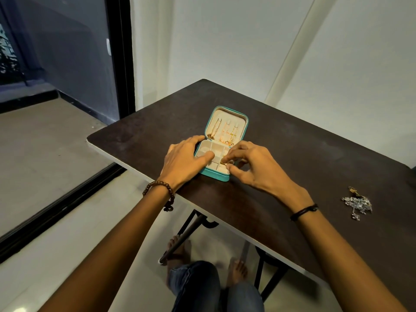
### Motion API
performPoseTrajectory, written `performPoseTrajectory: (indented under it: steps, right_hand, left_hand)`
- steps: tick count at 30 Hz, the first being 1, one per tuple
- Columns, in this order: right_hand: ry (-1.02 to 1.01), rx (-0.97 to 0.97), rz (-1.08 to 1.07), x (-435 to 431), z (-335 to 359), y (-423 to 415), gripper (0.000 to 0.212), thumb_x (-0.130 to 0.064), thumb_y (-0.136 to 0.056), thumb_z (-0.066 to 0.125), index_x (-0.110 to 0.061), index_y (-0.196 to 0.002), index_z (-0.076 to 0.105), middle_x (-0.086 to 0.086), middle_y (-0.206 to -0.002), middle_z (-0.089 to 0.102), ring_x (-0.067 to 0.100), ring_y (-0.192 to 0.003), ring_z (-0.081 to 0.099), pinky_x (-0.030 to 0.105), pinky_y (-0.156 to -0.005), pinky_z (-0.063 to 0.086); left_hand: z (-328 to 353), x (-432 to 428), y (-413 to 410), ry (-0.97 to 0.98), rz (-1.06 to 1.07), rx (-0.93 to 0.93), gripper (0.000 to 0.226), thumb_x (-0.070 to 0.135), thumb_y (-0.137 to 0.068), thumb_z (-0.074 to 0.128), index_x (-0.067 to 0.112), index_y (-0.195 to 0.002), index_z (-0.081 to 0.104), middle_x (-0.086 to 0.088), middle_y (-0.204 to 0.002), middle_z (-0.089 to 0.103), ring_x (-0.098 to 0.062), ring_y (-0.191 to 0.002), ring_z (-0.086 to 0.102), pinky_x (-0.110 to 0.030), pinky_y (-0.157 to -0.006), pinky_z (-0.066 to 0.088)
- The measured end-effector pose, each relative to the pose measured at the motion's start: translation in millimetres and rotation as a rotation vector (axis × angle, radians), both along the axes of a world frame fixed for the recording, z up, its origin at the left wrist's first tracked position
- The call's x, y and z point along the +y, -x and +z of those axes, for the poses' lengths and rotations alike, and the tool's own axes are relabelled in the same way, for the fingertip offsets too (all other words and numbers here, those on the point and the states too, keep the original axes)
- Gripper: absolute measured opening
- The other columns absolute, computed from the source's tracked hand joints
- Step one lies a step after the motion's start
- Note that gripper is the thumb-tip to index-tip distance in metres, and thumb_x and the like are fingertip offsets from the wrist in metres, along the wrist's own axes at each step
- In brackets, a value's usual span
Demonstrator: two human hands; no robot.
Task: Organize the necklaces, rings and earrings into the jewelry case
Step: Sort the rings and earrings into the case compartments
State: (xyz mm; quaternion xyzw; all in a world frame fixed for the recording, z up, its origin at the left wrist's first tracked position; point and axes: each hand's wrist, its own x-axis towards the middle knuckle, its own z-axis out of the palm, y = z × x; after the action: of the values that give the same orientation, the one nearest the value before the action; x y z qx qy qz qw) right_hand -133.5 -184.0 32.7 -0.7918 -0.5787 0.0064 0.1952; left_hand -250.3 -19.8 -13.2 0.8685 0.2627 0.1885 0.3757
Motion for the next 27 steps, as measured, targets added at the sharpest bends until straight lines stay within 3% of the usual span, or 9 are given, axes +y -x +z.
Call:
performPoseTrajectory:
  steps: [5,8,11,13,17,22,27]
  right_hand:
    - [0.046,-0.033,0.005,1.3,-0.1,0.6,0.025,-0.018,-0.094,0.064,-0.014,-0.118,0.072,0.004,-0.117,0.059,0.015,-0.112,0.052,0.028,-0.085,0.055]
    - [0.068,-0.027,-0.013,1.6,-1.1,0.6,0.027,-0.018,-0.094,0.063,-0.013,-0.119,0.071,0.005,-0.120,0.058,0.016,-0.115,0.051,0.025,-0.084,0.053]
    - [0.009,-0.003,-0.037,-0.4,-4.7,2.5,0.024,-0.018,-0.092,0.064,-0.011,-0.115,0.068,0.005,-0.121,0.059,0.013,-0.105,0.056,0.015,-0.076,0.052]
    - [-0.044,0.022,-0.062,-3.9,-7.5,4.1,0.019,-0.018,-0.092,0.065,-0.013,-0.110,0.068,0.003,-0.119,0.059,0.013,-0.100,0.058,0.016,-0.074,0.054]
    - [-0.057,-0.017,-0.090,-10.3,-15.2,7.3,0.019,-0.021,-0.096,0.061,-0.014,-0.111,0.070,0.002,-0.121,0.059,0.015,-0.111,0.054,0.029,-0.086,0.055]
    - [-0.080,0.014,-0.132,-10.2,-17.9,14.6,0.021,-0.019,-0.099,0.057,-0.013,-0.114,0.071,0.001,-0.122,0.057,0.012,-0.118,0.050,0.029,-0.091,0.053]
    - [-0.199,0.098,-0.214,-23.1,-15.7,20.2,0.017,-0.017,-0.097,0.061,-0.018,-0.110,0.072,-0.005,-0.116,0.062,0.007,-0.099,0.059,0.020,-0.079,0.055]
  left_hand:
    - [-1.8,0.5,-2.1,0.008,0.003,0.007,0.059,0.046,-0.094,0.057,0.032,-0.148,0.040,0.002,-0.142,0.054,-0.021,-0.129,0.044,-0.040,-0.101,0.044]
    - [-2.1,0.7,-2.7,-0.005,0.006,0.009,0.058,0.046,-0.094,0.057,0.032,-0.148,0.039,0.003,-0.142,0.054,-0.021,-0.129,0.044,-0.038,-0.099,0.043]
    - [-1.9,1.1,-2.6,0.000,0.006,0.010,0.058,0.046,-0.094,0.057,0.032,-0.148,0.039,0.003,-0.142,0.054,-0.021,-0.130,0.044,-0.038,-0.100,0.043]
    - [-2.4,1.2,-2.8,0.008,0.001,0.008,0.058,0.046,-0.094,0.057,0.032,-0.148,0.039,0.003,-0.142,0.055,-0.021,-0.130,0.044,-0.040,-0.101,0.044]
    - [-2.9,1.5,-2.2,0.003,0.003,0.009,0.059,0.047,-0.094,0.057,0.032,-0.148,0.039,0.003,-0.141,0.055,-0.021,-0.130,0.044,-0.041,-0.103,0.045]
    - [-1.9,2.2,-2.3,-0.014,-0.005,0.009,0.058,0.045,-0.095,0.057,0.031,-0.148,0.039,0.003,-0.142,0.055,-0.020,-0.129,0.045,-0.040,-0.103,0.043]
    - [-3.5,-2.4,2.3,-0.124,-0.014,-0.114,0.051,0.037,-0.093,0.061,0.026,-0.141,0.049,0.004,-0.144,0.050,-0.012,-0.128,0.046,-0.032,-0.106,0.035]
